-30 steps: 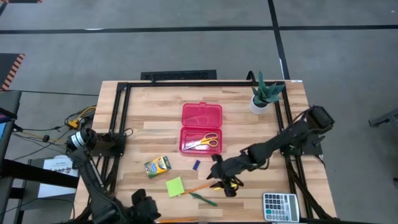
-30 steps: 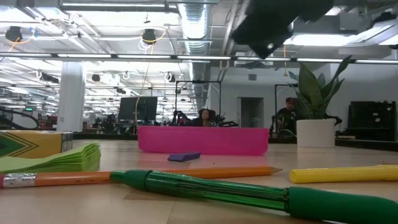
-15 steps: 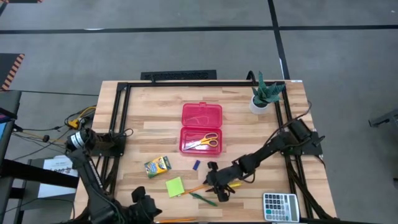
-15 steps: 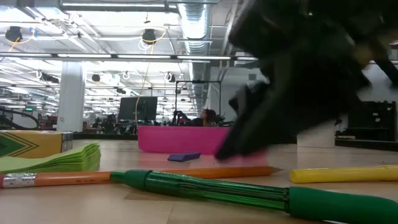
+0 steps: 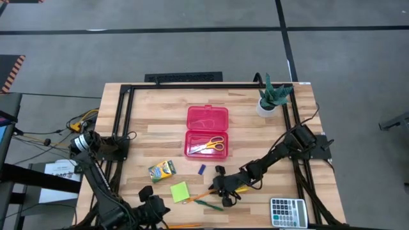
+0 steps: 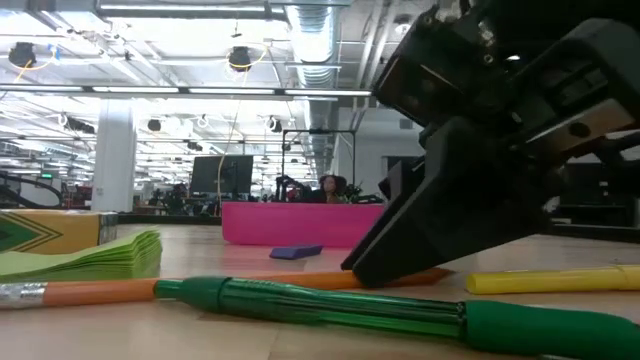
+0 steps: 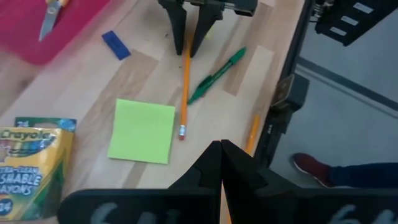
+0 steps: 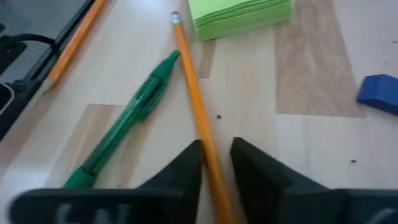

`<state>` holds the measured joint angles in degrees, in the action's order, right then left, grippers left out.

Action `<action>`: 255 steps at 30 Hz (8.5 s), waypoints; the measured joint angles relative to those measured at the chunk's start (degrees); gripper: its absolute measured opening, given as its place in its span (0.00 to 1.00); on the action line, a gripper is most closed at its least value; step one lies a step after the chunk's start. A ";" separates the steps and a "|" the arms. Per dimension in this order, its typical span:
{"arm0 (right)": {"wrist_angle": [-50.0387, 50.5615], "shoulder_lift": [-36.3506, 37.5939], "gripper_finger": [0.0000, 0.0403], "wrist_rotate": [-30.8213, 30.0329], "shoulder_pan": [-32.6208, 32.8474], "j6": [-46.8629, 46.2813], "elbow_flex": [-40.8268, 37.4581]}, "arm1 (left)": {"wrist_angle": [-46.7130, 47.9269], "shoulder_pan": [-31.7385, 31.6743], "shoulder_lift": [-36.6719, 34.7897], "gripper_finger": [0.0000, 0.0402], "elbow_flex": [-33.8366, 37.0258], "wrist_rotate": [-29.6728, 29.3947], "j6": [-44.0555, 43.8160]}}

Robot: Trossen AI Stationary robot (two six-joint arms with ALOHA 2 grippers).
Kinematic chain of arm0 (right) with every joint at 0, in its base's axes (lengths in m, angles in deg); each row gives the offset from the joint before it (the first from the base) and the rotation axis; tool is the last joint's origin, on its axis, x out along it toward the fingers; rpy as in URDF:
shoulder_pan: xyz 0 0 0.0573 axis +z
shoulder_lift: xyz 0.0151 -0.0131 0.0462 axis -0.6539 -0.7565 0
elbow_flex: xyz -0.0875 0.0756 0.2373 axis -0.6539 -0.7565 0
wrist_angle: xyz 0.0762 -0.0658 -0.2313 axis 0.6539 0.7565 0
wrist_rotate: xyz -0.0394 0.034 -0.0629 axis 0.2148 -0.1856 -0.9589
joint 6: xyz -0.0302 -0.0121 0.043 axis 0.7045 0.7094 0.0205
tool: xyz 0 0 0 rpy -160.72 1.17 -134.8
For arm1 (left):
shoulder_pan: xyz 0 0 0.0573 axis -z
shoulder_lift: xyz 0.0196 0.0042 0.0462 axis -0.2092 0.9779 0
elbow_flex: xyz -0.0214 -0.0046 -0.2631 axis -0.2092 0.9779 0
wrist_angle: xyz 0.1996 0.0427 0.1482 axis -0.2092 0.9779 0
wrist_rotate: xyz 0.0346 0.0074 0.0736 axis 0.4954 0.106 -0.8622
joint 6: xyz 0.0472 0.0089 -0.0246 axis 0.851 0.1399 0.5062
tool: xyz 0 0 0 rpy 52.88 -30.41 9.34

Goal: Pack school essentials
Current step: Put the left orange pencil into the supply box, then put the top orange pencil into the supply box, then put the yellow marker into the supply box

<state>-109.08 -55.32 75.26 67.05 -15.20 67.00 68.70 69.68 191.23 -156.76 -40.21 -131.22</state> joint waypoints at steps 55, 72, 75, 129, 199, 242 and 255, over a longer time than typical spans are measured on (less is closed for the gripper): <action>-28.33 0.65 0.53 -16.82 0.78 -7.96 -17.86 | 5.59 -11.34 0.02 0.48 0.09 -14.40 -5.66; -32.66 -3.08 0.07 -22.44 1.86 -7.01 -19.09 | 6.10 -12.48 0.02 0.48 0.11 -12.08 -3.93; -31.15 -1.87 0.03 -21.53 1.83 -7.89 -19.13 | 5.97 -12.48 0.02 0.48 0.11 -12.29 -4.44; -19.54 48.02 0.06 -25.62 4.00 18.56 -10.94 | -8.38 -20.67 -0.57 0.48 -13.38 -29.92 -11.91; 29.69 75.55 0.44 -33.03 13.26 0.13 -10.89 | -13.55 -52.23 0.01 0.00 -14.78 10.77 53.98; 42.05 74.69 0.35 -32.98 20.68 -15.14 -10.94 | 6.37 -63.82 18.59 0.11 -14.87 31.17 87.43; 42.08 74.69 0.35 -32.76 20.70 -14.99 -10.94 | 11.12 -63.28 19.74 0.21 -17.80 31.22 82.71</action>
<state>-67.00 19.36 42.49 87.76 -30.19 56.07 79.81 6.40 210.97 -174.56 -8.99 -48.51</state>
